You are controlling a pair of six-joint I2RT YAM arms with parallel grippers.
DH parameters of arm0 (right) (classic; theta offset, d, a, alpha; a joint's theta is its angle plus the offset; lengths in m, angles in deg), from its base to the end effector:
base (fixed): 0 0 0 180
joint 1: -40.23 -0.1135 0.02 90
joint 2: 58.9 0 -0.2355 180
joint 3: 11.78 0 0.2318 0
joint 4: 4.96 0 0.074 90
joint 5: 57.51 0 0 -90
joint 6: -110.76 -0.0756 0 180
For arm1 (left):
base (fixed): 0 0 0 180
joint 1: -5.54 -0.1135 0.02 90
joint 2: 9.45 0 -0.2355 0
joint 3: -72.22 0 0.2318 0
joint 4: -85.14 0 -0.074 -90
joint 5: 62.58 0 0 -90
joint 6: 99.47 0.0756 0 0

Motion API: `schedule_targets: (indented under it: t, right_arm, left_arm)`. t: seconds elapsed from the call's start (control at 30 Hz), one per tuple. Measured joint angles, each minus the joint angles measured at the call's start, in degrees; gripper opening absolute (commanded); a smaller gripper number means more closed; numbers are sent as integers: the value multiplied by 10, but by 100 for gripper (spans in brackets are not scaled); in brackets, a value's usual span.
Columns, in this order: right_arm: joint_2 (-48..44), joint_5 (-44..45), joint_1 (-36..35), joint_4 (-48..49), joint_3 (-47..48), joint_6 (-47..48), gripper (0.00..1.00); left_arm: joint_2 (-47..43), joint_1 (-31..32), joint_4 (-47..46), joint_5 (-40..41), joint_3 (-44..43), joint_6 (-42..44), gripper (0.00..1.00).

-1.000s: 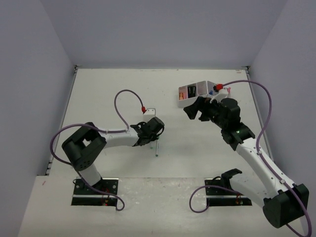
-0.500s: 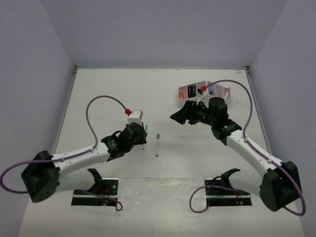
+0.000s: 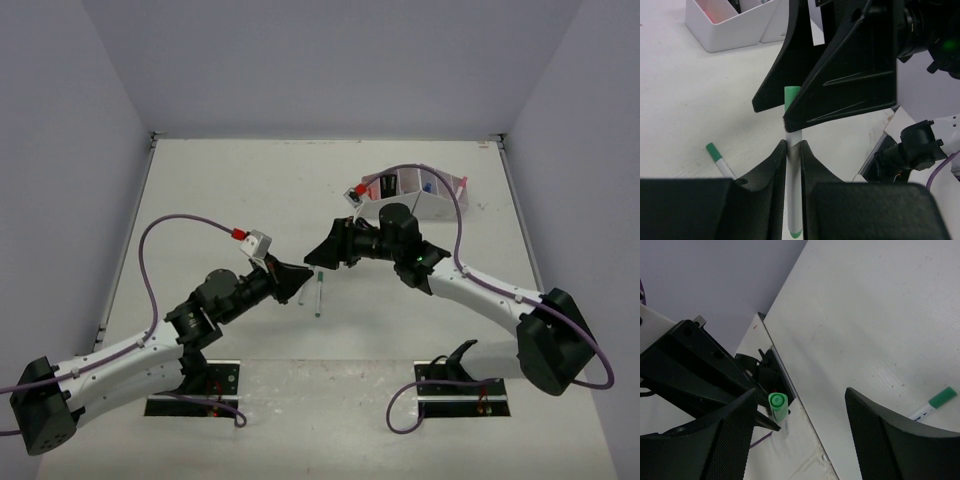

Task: Sort the stationery into containers
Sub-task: Pick up the pen from the center of the board, then place the pen in the storage box.

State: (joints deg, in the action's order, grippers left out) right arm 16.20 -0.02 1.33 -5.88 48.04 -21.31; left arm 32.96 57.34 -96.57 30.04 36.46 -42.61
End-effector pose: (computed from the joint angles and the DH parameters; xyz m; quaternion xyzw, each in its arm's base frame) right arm 0.2199 0.2296 0.2416 -0.1468 0.7721 0.5445 0.2931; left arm 0.1421 -0.1749 0.2326 0.1042 0.7295 -0.4439 0.5099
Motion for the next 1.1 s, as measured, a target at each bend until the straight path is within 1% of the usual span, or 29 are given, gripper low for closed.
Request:
schedule_targets:
  t: [0.03, 0.1, 0.13, 0.17, 0.2, 0.23, 0.27, 0.3, 0.33, 0.37, 0.4, 0.43, 0.5, 0.53, 0.57, 0.63, 0.67, 0.7, 0.77, 0.87, 0.93, 1.03, 1.1]
  right_arm:
    - [2, -1, -6, 5, 1, -2, 54]
    - [7, -3, -16, 11, 1, -7, 26]
    - [9, -6, -19, 12, 1, -12, 25]
    - [10, -11, -22, 18, 1, -14, 3]
    - [10, -15, -25, 23, 1, -15, 1]
    - [10, -17, -27, 28, 1, -17, 0]
    - [10, -19, -27, 31, 0, -19, 0]
    - [10, -19, -27, 32, -1, -19, 0]
    - [9, -18, -25, 31, -2, -19, 0]
    - [6, -15, -23, 29, -3, -19, 0]
    - [1, -10, -19, 24, -5, -18, 0]
    - [-5, -5, -12, 19, -6, -17, 0]
    - [-23, 12, 20, -3, -9, -11, 0]
    - [-36, 34, 43, -23, -8, -4, 0]
    - [-50, 74, 70, -46, -5, 7, 0]
    - [-71, 184, 111, -108, 16, 33, 0]
    - [-74, 253, 126, -135, 34, 48, 0]
    - [-74, 329, 138, -154, 56, 65, 0]
    - [-71, 446, 161, -173, 92, 90, 0]
    - [-56, 564, 224, -160, 129, 120, 0]
    - [-32, 619, 276, -144, 144, 139, 0]
    - [32, 674, 316, -108, 176, 172, 0]
    - [75, 697, 321, -79, 184, 207, 0]
  left_arm:
    - [0, 0, -5, -4, 0, 0, 0]
    - [1, 0, -15, -15, 0, 3, 0]
    - [2, 0, -18, -20, 0, 4, 0]
    - [2, 0, -19, -22, 0, 8, 0]
    - [2, 0, -20, -25, 1, 9, 0]
    - [1, 0, -20, -25, 2, 12, 3]
    - [0, 0, -20, -25, 3, 13, 11]
    - [-3, 0, -21, -25, 3, 13, 33]
    - [-5, 0, -20, -24, 3, 14, 69]
    - [-7, 0, -21, -24, 3, 14, 87]
    - [-9, 0, -20, -25, 3, 17, 98]
    - [-12, 0, -18, -25, 3, 18, 100]
    - [-17, 1, -8, -20, 3, 21, 100]
    - [-19, 1, 2, -13, 1, 22, 100]
    - [-21, 1, 16, -2, -1, 22, 100]
    - [-24, 1, 61, 29, -14, 17, 100]
    - [-21, 1, 89, 48, -24, 12, 100]
    - [-15, 1, 119, 68, -37, 6, 100]
    - [3, 1, 163, 97, -63, -4, 100]
    - [31, 1, 211, 113, -92, -9, 100]
    - [40, 1, 224, 112, -94, -12, 100]
    - [46, 1, 231, 102, -93, -18, 100]
    - [52, 1, 231, 94, -93, -19, 100]
